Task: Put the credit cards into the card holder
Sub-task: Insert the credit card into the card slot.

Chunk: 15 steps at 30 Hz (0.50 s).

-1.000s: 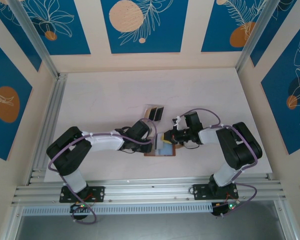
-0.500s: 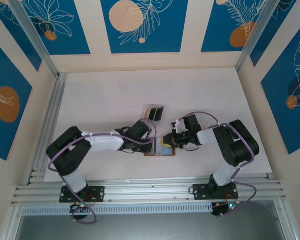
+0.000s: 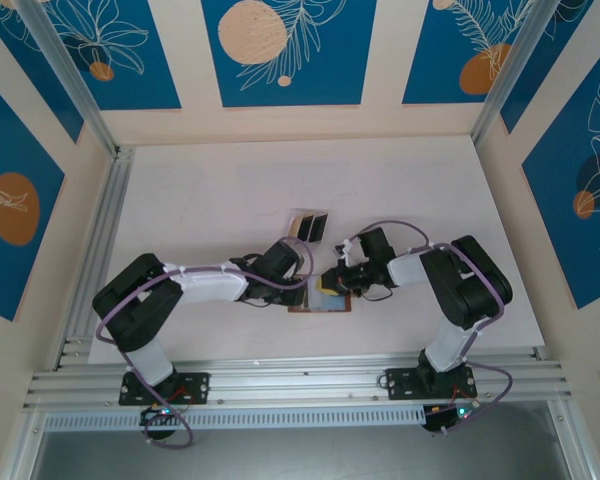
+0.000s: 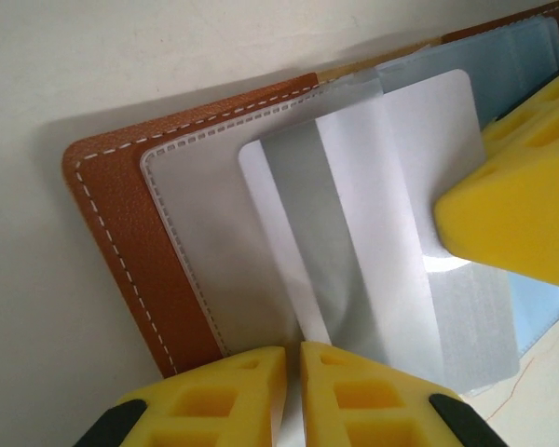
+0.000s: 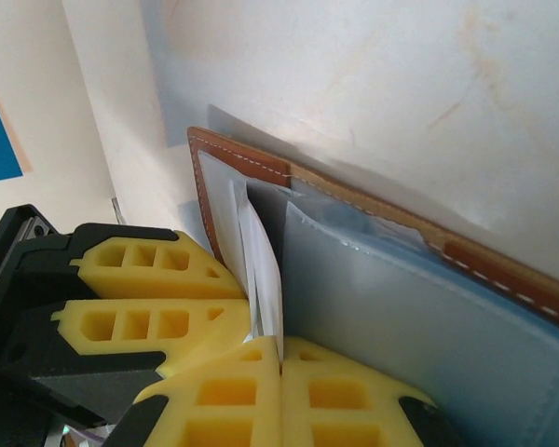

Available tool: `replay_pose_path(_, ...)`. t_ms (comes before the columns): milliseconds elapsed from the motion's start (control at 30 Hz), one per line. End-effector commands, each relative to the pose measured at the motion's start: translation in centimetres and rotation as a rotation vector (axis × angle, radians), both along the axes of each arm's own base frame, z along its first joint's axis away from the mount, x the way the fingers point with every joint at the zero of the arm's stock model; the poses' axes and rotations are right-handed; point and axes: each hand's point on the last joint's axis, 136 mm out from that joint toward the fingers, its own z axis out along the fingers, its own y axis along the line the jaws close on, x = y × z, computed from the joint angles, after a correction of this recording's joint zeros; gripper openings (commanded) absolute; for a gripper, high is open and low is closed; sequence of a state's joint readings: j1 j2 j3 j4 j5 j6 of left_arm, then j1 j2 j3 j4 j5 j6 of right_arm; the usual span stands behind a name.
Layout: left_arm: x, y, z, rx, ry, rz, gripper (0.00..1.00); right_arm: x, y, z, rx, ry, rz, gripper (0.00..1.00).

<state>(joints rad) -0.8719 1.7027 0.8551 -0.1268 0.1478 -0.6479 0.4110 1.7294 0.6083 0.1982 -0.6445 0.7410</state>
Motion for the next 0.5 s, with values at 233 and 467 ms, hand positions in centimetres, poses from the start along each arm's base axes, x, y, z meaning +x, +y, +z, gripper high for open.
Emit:
replay_pose_path(233, -2.0, 2.5, -1.6, 0.110, 0.058, 0.005, 0.16, -1.4, 0.9, -2.2, -0.074, 0.049, 0.002, 0.09)
replay_pose_path(467, -1.1, 2.9, 3.5, -0.022, -0.002, 0.060, 0.23, -1.2, 1.0, -0.5, -0.067, 0.032, 0.027, 0.27)
